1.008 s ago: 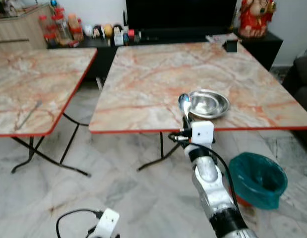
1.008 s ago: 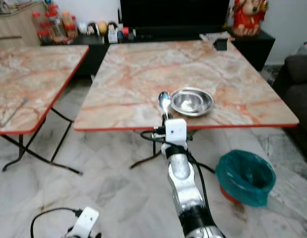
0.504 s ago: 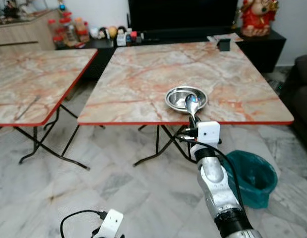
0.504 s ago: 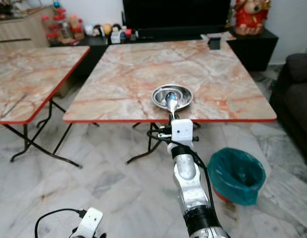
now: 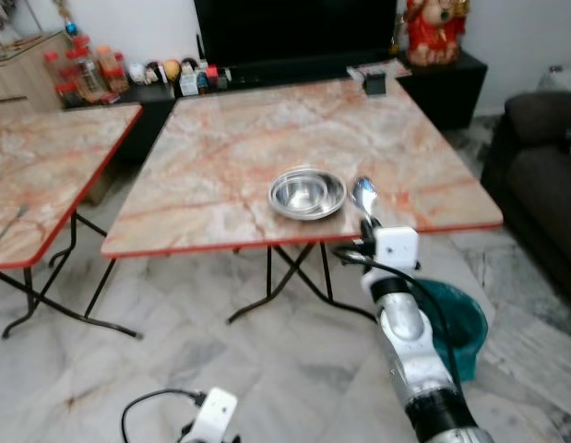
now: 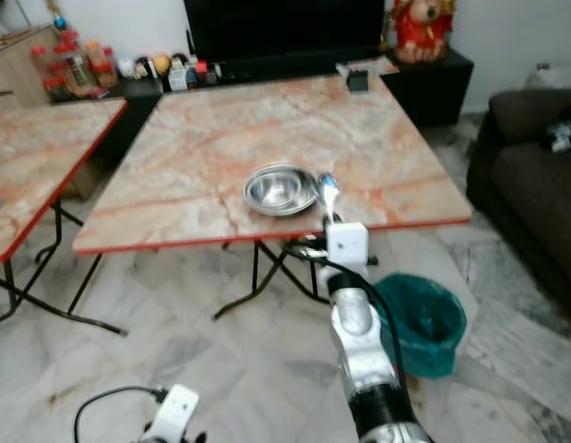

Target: Setting the table

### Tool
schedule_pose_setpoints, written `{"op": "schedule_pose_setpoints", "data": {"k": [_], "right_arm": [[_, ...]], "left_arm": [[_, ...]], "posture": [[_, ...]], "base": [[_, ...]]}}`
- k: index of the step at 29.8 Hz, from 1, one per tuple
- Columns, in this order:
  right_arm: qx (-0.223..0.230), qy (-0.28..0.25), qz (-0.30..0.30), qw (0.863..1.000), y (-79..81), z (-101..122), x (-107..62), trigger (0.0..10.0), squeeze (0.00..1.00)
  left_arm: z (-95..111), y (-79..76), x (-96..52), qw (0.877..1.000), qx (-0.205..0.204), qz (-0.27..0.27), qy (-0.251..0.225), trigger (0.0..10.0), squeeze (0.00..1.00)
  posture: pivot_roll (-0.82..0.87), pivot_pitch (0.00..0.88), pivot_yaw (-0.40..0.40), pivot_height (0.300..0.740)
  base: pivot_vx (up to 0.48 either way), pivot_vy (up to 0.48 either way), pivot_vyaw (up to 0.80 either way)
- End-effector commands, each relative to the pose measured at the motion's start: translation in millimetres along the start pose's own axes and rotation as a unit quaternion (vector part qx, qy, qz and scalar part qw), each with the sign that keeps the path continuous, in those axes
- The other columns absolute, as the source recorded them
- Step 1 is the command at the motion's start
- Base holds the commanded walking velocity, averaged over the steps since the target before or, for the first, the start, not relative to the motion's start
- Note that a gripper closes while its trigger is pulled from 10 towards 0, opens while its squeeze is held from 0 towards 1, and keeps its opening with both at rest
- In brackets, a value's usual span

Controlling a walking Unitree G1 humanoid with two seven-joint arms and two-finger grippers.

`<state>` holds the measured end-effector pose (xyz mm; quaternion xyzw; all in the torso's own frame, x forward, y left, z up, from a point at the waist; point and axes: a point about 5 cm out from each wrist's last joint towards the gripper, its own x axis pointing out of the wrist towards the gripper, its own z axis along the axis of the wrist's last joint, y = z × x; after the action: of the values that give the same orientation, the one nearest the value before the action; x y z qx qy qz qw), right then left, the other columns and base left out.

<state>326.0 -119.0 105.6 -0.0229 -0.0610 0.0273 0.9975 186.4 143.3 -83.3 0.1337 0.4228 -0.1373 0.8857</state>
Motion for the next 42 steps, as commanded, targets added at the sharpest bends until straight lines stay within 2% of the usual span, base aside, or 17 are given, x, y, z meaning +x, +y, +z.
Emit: {"op": "schedule_pose_setpoints", "data": {"k": [1, 28, 39, 42], "right_arm": [[0.004, -0.017, 0.024, 1.0, 14.8, 8.4, 3.0, 10.0, 0.0], [0.004, -0.018, 0.026, 0.999, 13.8, 8.4, 3.5, 10.0, 0.0], [0.001, -0.014, 0.03, 0.999, 14.3, 7.9, 3.1, 10.0, 0.0], [-0.019, -0.001, 0.026, 0.999, 5.2, 4.3, -4.8, 10.0, 0.0]], "left_arm": [[-4.4, 12.4, -1.8, 1.0, 0.001, 0.014, 0.008, 10.0, 0.0], [-2.4, 13.9, -1.4, 1.0, -0.005, 0.018, 0.005, 10.0, 0.0], [-1.6, 14.1, -1.3, 1.0, -0.007, 0.016, 0.003, 10.0, 0.0], [-1.6, 13.4, -1.1, 1.0, -0.006, 0.014, 0.005, 10.0, 0.0]], "posture": [[-0.03, 0.0, 0.06, 0.74], [-0.03, 0.0, 0.061, 0.74], [-0.03, 0.0, 0.062, 0.74], [-0.03, 0.0, 0.062, 0.74]], "base": [[0.48, 0.0, 0.0], [0.472, 0.0, 0.0], [0.0, 0.0, 0.0], [0.0, 0.0, 0.0]]}}
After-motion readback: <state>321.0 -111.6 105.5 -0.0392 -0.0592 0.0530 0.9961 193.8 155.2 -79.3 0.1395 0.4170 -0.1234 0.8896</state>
